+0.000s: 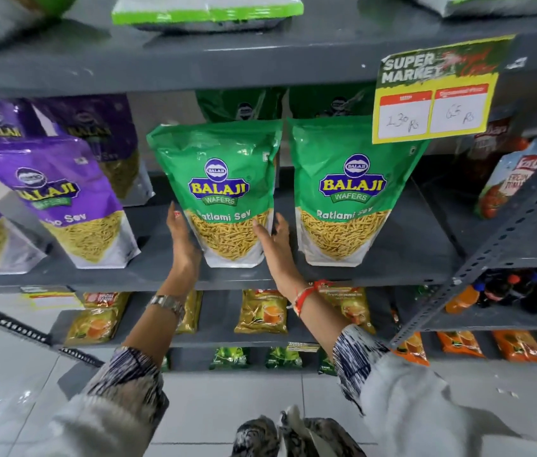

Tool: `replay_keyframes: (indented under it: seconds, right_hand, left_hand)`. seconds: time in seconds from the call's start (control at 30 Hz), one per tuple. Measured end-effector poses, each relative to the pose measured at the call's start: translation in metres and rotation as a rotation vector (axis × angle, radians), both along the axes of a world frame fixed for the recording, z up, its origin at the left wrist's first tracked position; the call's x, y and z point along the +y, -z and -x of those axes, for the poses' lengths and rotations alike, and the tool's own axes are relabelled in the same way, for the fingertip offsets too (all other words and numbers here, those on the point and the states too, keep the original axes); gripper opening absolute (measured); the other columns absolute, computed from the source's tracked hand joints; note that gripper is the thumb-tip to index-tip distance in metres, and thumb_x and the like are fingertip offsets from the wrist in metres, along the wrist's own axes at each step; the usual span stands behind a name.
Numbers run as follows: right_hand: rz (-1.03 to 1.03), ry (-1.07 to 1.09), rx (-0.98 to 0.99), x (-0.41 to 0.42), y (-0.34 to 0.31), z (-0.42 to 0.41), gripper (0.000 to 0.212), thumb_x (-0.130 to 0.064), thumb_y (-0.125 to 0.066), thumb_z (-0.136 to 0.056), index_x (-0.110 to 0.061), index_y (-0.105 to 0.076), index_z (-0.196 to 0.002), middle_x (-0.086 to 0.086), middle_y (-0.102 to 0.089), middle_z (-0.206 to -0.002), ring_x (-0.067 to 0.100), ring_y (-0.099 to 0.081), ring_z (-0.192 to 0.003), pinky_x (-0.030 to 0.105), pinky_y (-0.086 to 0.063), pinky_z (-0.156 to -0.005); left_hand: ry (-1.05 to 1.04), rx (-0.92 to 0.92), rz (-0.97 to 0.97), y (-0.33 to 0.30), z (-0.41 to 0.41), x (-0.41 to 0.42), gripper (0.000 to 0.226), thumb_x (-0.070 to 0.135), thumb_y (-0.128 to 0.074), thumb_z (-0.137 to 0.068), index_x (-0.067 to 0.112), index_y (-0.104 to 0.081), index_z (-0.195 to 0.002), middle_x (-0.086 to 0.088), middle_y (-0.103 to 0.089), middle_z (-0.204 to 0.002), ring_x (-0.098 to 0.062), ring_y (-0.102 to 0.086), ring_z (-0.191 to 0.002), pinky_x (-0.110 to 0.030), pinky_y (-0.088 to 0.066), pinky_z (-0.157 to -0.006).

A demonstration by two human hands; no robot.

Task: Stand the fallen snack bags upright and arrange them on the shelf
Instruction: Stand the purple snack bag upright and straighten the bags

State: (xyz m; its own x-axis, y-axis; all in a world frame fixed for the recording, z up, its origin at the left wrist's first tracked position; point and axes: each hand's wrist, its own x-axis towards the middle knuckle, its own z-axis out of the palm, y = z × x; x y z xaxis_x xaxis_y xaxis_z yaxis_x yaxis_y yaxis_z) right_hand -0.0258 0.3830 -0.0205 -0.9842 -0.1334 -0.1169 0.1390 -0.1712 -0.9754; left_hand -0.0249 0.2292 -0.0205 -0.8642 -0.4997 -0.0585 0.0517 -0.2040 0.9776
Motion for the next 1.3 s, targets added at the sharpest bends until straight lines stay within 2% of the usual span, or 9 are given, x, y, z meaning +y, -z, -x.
replay_keyframes:
  seconds: [0.1, 0.37, 0.47, 0.57, 0.8, 0.93, 1.1, 1.2, 1.3]
  right_hand:
    - [-0.014, -0.013, -0.020, -0.007, -0.004, 0.005, 0.097, -0.057, -0.062, -0.069, -0.018, -0.020, -0.147, 0.007, -0.026, -0.156, 0.021, -0.029, -0.142, 0.046, -0.025, -0.117]
    - [0.021, 0.064, -0.017, -0.004, -0.006, 0.011, 0.084, -0.047, -0.060, -0.081, -0.015, -0.019, -0.147, 0.007, -0.026, -0.156, 0.022, -0.028, -0.142, 0.039, -0.024, -0.117]
    - [0.009, 0.060, -0.022, 0.000, -0.005, 0.014, 0.077, -0.039, -0.055, -0.088, -0.014, -0.014, -0.148, 0.006, -0.021, -0.158, 0.021, -0.024, -0.143, 0.027, -0.022, -0.106]
    - [0.012, 0.059, -0.016, 0.001, 0.001, 0.015, 0.074, -0.037, -0.054, -0.090, -0.014, -0.014, -0.148, 0.007, -0.023, -0.157, 0.022, -0.027, -0.142, 0.029, -0.025, -0.108]
    - [0.047, 0.006, 0.058, 0.005, -0.001, 0.014, 0.041, -0.024, -0.056, -0.090, -0.023, -0.037, -0.126, -0.007, -0.050, -0.123, 0.012, -0.046, -0.118, 0.018, -0.038, -0.094]
    - [0.003, -0.050, 0.074, 0.009, 0.000, 0.015, 0.047, -0.028, -0.057, -0.088, -0.020, -0.039, -0.131, -0.003, -0.052, -0.131, 0.008, -0.050, -0.120, 0.021, -0.040, -0.100]
    - [-0.120, 0.152, 0.056, 0.005, 0.015, -0.008, 0.076, -0.054, -0.060, -0.074, -0.018, -0.035, -0.136, 0.008, -0.042, -0.141, 0.020, -0.044, -0.128, 0.040, -0.038, -0.109]
    - [-0.139, 0.165, 0.120, -0.012, 0.029, -0.038, 0.045, -0.046, -0.059, -0.077, -0.029, -0.047, -0.117, 0.010, -0.048, -0.129, 0.025, -0.048, -0.119, 0.044, -0.043, -0.102]
    - [-0.105, 0.074, 0.148, -0.049, 0.031, -0.058, 0.028, -0.037, -0.058, -0.079, -0.037, -0.046, -0.105, 0.008, -0.051, -0.122, 0.025, -0.052, -0.110, 0.025, -0.046, -0.089]
  left_hand:
    - [0.118, -0.059, 0.073, 0.005, 0.004, -0.001, 0.081, 0.072, -0.036, -0.073, 0.029, -0.027, -0.142, -0.002, -0.043, -0.146, -0.021, -0.044, -0.130, -0.048, -0.036, -0.109]
    - [0.165, -0.047, 0.080, -0.007, 0.006, 0.008, 0.050, 0.053, -0.032, -0.087, 0.036, -0.027, -0.134, -0.006, -0.042, -0.145, -0.028, -0.044, -0.131, -0.052, -0.037, -0.108]
    - [0.160, -0.026, 0.061, -0.004, 0.005, 0.009, 0.055, 0.050, -0.036, -0.084, 0.031, -0.027, -0.135, -0.005, -0.043, -0.143, -0.025, -0.044, -0.130, -0.052, -0.035, -0.110]
    - [0.143, -0.020, 0.051, -0.002, 0.003, 0.012, 0.059, 0.050, -0.037, -0.083, 0.028, -0.026, -0.136, -0.009, -0.043, -0.143, -0.026, -0.046, -0.129, -0.053, -0.035, -0.110]
    - [0.097, -0.021, 0.029, -0.002, 0.000, 0.017, 0.053, 0.048, -0.038, -0.087, 0.028, -0.028, -0.136, -0.009, -0.044, -0.144, -0.026, -0.046, -0.129, -0.055, -0.035, -0.109]
    - [0.047, -0.025, 0.022, -0.003, 0.005, 0.014, 0.063, 0.050, -0.044, -0.086, 0.022, -0.027, -0.141, -0.009, -0.043, -0.144, -0.027, -0.048, -0.125, -0.048, -0.042, -0.102]
    - [-0.129, -0.019, 0.073, 0.004, -0.022, 0.010, 0.048, 0.033, -0.035, -0.097, 0.019, -0.027, -0.142, -0.008, -0.027, -0.154, -0.020, -0.028, -0.141, -0.046, -0.023, -0.117]
    - [-0.241, 0.043, 0.131, 0.020, -0.050, -0.010, 0.039, 0.024, -0.037, -0.097, 0.014, -0.038, -0.135, -0.011, -0.039, -0.145, -0.024, -0.039, -0.133, -0.041, -0.035, -0.111]
    - [-0.364, 0.082, 0.192, 0.027, -0.066, -0.051, 0.037, 0.021, -0.039, -0.094, 0.006, -0.043, -0.128, -0.012, -0.049, -0.125, -0.007, -0.052, -0.113, -0.024, -0.044, -0.093]
